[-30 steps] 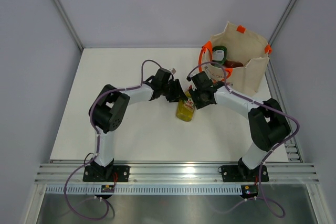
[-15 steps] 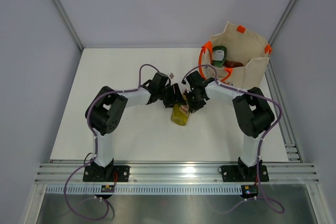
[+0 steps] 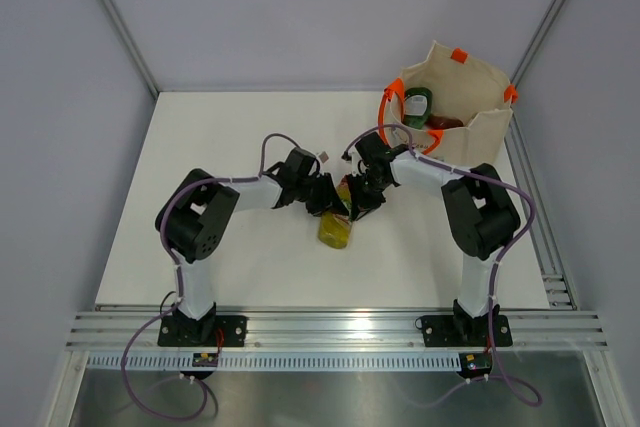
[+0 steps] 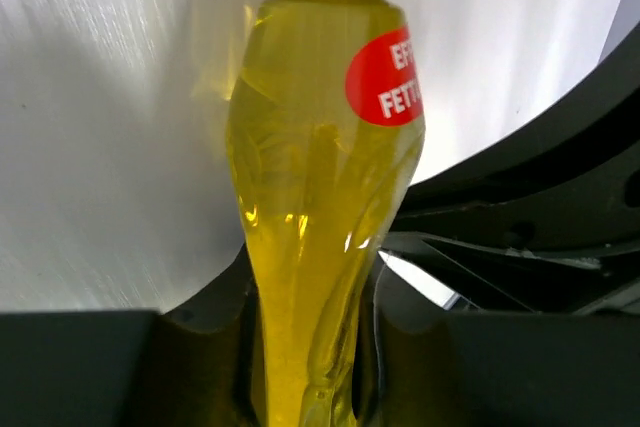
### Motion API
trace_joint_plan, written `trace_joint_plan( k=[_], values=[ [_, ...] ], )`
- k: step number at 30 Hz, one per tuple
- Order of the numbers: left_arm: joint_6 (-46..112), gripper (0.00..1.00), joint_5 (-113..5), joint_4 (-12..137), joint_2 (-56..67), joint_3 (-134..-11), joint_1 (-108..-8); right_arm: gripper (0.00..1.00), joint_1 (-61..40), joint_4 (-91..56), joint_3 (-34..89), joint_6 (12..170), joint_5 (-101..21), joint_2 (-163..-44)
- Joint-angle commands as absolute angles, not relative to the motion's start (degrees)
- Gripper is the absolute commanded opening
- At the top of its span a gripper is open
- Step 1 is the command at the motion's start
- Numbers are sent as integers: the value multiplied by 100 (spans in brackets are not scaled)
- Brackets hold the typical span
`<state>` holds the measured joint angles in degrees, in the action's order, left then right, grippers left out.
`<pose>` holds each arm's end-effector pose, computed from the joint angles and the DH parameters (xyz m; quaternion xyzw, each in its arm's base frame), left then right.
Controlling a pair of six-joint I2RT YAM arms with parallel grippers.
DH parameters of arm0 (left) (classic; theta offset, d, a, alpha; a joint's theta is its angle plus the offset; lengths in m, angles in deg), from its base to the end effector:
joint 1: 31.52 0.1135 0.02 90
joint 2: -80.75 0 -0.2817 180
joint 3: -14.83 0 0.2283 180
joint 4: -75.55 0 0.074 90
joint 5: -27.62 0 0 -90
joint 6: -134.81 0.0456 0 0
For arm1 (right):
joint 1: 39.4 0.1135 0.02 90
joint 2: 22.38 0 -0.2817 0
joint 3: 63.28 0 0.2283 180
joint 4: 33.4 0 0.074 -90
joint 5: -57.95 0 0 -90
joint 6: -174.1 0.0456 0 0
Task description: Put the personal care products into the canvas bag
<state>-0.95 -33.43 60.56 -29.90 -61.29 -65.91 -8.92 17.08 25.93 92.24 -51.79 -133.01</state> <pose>0.3022 -0.2336 0.1611 -0.0039 0.9126 -0.3951 0.1053 0.3094 0.2000 0.1826 -0.2149 0.9493 0.2110 0.0903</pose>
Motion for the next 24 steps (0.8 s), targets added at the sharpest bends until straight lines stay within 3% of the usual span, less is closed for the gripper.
trace_joint_plan(
  k=[1,2,5,7,9,10,12,19,24],
  values=[
    [-19,7,-3162,5996,-2973,-5894,-6773,17,-811,1277,2719,8957,-5526,-12997],
    [-19,0,-3144,5987,-2938,-5877,-6747,16,-854,1330,2737,8789,-5368,-12918],
    [33,0,-2986,6170,-2692,-5711,-6606,15,-1152,1698,2894,7727,-5594,-12540],
    [-10,0,-2855,6312,-2394,-5587,-6422,27,-1442,2006,2947,7014,-6024,-12188],
    [-98,0,-2609,6593,-2165,-5385,-6255,44,-1864,2278,3079,6566,-6876,-11847],
    [-124,0,-2434,6811,-1938,-5315,-6202,65,-1970,2358,3132,6207,-7340,-11775],
    [-256,0,-2275,7023,-1708,-5121,-6071,97,-2068,2516,3246,5915,-7703,-11626],
    [-1038,0,-1896,8489,-750,-4507,-5798,99,-2068,1024,2430,6903,-10046,-11326],
    [-1390,0,-2072,9054,-12,-4251,-5666,97,-1901,1462,2982,7187,-9885,-11695]
  ],
)
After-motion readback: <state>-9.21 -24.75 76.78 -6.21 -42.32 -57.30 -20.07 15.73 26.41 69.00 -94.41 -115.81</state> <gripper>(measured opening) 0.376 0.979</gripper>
